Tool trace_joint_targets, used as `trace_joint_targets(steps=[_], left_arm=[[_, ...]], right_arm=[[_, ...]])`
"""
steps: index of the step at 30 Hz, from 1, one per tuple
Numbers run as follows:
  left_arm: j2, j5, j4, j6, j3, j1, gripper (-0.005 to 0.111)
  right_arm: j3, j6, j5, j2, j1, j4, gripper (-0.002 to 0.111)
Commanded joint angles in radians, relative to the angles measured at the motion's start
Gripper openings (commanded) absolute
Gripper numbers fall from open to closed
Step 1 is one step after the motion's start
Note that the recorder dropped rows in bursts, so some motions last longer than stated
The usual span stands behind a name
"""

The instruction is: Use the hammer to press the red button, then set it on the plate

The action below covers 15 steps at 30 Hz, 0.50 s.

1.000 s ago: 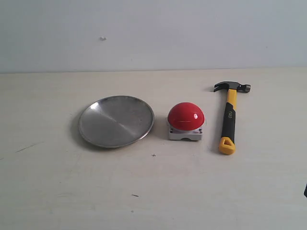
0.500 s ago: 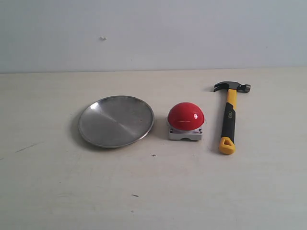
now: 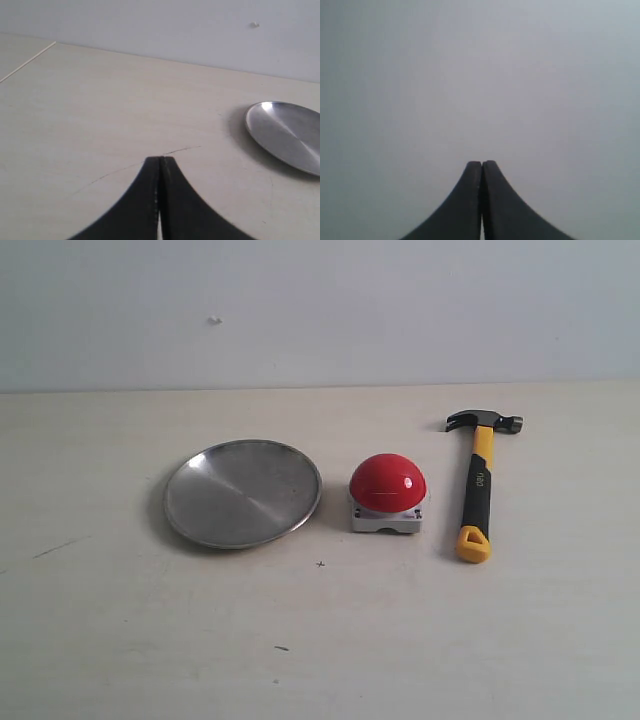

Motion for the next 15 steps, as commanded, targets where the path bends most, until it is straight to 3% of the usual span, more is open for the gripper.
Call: trace_joint_targets(steps=[1, 6, 12, 15], left_arm=[[-0.006, -0.005, 0.005, 0.001, 0.003, 0.001, 0.000], [-0.006, -0.005, 0.005, 0.001, 0.003, -0.010, 0.000], [-0.006, -0.005, 0.005, 0.001, 0.003, -0.017, 0.000], [-0.006, -0.005, 0.005, 0.001, 0.003, -0.023, 0.000]], right_arm=[[-0.179, -0.252, 0.163, 0.332, 0.001, 0.187, 0.000], [-0.419, -0.591, 0.201, 0.743, 0.001, 0.438, 0.000], [-0.727, -1.388, 0.084, 1.108, 0.001, 1.052, 0.000], [-0.818, -1.535, -0.022, 1.240, 0.001, 1.052, 0.000]])
